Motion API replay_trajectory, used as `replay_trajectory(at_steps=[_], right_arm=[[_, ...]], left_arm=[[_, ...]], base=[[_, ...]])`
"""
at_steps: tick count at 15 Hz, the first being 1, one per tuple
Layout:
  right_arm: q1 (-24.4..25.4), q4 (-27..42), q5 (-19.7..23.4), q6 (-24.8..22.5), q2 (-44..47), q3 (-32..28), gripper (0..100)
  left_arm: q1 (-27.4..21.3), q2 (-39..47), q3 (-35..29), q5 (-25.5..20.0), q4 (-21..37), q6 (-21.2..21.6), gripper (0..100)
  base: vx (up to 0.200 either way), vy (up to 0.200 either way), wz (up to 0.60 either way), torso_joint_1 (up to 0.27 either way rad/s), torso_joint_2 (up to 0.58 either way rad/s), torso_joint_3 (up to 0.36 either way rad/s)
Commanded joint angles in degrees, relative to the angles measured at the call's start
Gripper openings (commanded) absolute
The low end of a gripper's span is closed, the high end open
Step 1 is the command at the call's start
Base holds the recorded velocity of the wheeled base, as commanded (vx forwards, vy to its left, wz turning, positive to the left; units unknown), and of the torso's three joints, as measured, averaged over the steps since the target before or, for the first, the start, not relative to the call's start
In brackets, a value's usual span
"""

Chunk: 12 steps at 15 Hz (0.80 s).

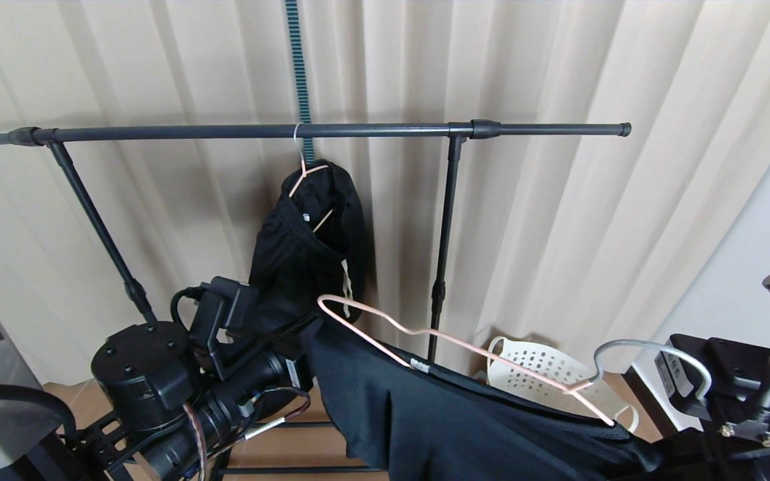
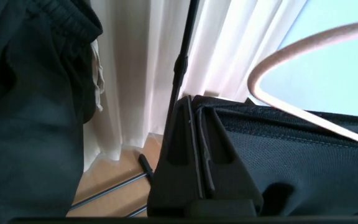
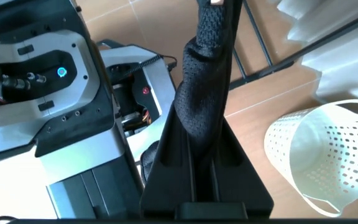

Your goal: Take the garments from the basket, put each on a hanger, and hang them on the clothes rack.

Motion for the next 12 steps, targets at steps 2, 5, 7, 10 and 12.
replay_trajectory(at_steps=[2, 5, 7, 10, 12], right_arm=[[0.0, -0.1, -1.2, -0.3, 0.9, 1.3, 0], [0.2, -0.1, -1.4, -1.1, 1.3, 1.8, 0], [0.2, -0.1, -1.5, -1.1, 1.8, 2.6, 0], [0.2, -0.2, -1.8, -1.1, 3.0, 3.7, 0], [0.2, -0.3, -3.0, -1.1, 4.5, 3.8, 0]], left_arm=[[0.1, 0.1, 0.0, 0.0, -0.1, 0.0, 0], [0.1, -0.1, 0.0, 0.0, -0.1, 0.0, 0], [0.1, -0.2, -0.1, 0.0, -0.1, 0.0, 0], [0.2, -0.5, -0.1, 0.0, -0.1, 0.0, 0], [0.2, -1.5, 0.0, 0.0, -0.1, 0.0, 0]], base=[[0.0, 0.0, 0.0, 0.0, 0.0, 0.0], [0.0, 0.0, 0.0, 0.0, 0.0, 0.0], [0.0, 0.0, 0.0, 0.0, 0.0, 0.0], [0.0, 0.0, 0.0, 0.0, 0.0, 0.0], [0.0, 0.0, 0.0, 0.0, 0.0, 0.0]])
